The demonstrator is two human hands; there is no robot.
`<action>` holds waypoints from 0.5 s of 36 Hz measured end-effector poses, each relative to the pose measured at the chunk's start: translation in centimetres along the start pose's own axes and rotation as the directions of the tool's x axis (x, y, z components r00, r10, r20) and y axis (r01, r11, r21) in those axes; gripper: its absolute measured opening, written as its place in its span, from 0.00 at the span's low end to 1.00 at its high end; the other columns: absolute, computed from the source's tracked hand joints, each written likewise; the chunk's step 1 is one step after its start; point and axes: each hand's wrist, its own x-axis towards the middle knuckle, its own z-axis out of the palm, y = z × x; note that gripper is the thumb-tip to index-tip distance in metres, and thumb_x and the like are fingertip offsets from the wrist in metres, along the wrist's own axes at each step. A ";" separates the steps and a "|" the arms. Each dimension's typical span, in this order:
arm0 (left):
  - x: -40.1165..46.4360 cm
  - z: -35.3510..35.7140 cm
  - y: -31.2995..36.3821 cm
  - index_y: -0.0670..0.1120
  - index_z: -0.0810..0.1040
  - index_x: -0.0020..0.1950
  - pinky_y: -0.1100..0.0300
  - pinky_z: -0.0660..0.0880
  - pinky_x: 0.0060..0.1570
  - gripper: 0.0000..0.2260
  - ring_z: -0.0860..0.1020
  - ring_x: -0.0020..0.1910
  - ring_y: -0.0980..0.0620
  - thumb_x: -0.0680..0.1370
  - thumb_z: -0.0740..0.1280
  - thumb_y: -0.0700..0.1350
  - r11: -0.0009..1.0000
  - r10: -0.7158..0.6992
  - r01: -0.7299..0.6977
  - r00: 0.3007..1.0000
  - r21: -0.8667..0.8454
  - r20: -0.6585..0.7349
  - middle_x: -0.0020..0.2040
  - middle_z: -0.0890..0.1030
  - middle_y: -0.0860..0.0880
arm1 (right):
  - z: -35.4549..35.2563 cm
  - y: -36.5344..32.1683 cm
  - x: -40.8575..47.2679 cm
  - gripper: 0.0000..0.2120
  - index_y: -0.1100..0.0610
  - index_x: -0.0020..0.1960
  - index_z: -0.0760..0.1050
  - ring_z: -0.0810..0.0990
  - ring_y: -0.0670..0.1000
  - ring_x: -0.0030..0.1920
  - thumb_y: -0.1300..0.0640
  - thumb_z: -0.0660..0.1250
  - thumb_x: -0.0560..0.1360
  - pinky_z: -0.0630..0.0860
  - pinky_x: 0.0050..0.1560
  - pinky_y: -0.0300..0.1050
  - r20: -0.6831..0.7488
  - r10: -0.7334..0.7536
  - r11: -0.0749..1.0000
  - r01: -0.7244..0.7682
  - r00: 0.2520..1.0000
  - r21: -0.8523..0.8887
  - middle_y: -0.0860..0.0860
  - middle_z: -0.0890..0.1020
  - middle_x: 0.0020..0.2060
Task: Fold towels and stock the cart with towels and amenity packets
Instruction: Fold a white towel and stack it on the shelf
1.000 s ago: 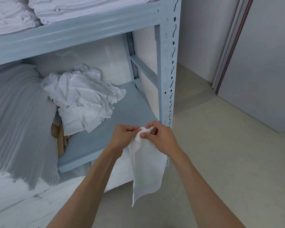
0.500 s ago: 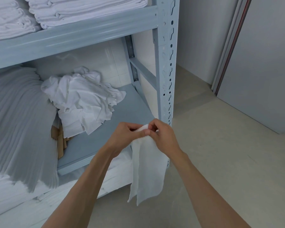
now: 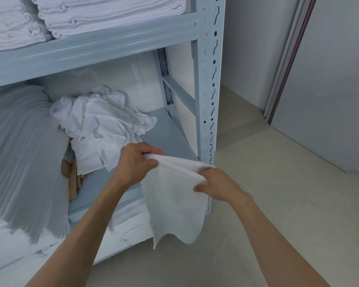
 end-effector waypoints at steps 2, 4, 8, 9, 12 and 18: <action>-0.2 0.1 -0.6 0.54 0.85 0.41 0.75 0.72 0.38 0.19 0.79 0.42 0.58 0.68 0.69 0.29 0.996 0.013 -0.013 1.000 0.087 0.001 0.42 0.84 0.54 | -0.5 -0.3 0.1 0.12 0.54 0.50 0.84 0.81 0.52 0.50 0.48 0.74 0.71 0.73 0.43 0.42 -0.102 0.003 0.997 -0.011 0.995 -0.081 0.51 0.84 0.49; -0.4 0.1 -1.4 0.51 0.86 0.42 0.76 0.71 0.39 0.16 0.78 0.41 0.61 0.68 0.69 0.29 0.991 -0.002 0.005 1.000 0.134 -0.019 0.41 0.83 0.54 | -1.1 -0.3 0.4 0.12 0.55 0.45 0.85 0.80 0.53 0.50 0.46 0.74 0.71 0.71 0.44 0.42 -0.163 -0.039 0.991 0.017 0.986 -0.136 0.52 0.84 0.48; -0.3 -0.1 -3.1 0.45 0.87 0.44 0.77 0.69 0.38 0.13 0.78 0.39 0.57 0.68 0.70 0.30 0.984 -0.036 0.053 0.994 0.171 -0.102 0.42 0.84 0.50 | -1.9 -0.4 0.4 0.17 0.53 0.43 0.86 0.66 0.51 0.63 0.39 0.74 0.68 0.58 0.67 0.44 -0.238 -0.177 0.946 0.098 0.955 -0.308 0.47 0.79 0.54; -0.3 -0.1 -3.3 0.44 0.87 0.44 0.77 0.69 0.38 0.12 0.78 0.40 0.54 0.68 0.70 0.30 0.982 -0.041 0.061 0.993 0.178 -0.115 0.42 0.84 0.49 | -2.2 -0.5 0.3 0.18 0.53 0.40 0.86 0.66 0.50 0.62 0.38 0.74 0.68 0.53 0.68 0.45 -0.277 -0.222 0.931 0.118 0.935 -0.345 0.48 0.80 0.52; -0.3 -0.2 -3.8 0.45 0.87 0.44 0.78 0.69 0.37 0.12 0.78 0.41 0.53 0.68 0.70 0.31 0.982 -0.056 0.078 0.990 0.170 -0.131 0.42 0.84 0.50 | -2.9 -1.0 0.2 0.19 0.55 0.34 0.84 0.76 0.51 0.56 0.39 0.76 0.66 0.55 0.66 0.52 -0.367 -0.336 0.890 0.165 0.868 -0.425 0.49 0.83 0.42; -0.2 0.0 -4.0 0.46 0.87 0.45 0.79 0.68 0.37 0.12 0.78 0.41 0.54 0.69 0.69 0.32 0.988 -0.070 0.090 0.985 0.123 -0.157 0.42 0.83 0.52 | -4.6 -1.2 0.2 0.24 0.56 0.32 0.83 0.74 0.56 0.57 0.33 0.73 0.65 0.59 0.59 0.56 -0.496 -0.380 0.854 0.091 0.781 -0.512 0.44 0.82 0.39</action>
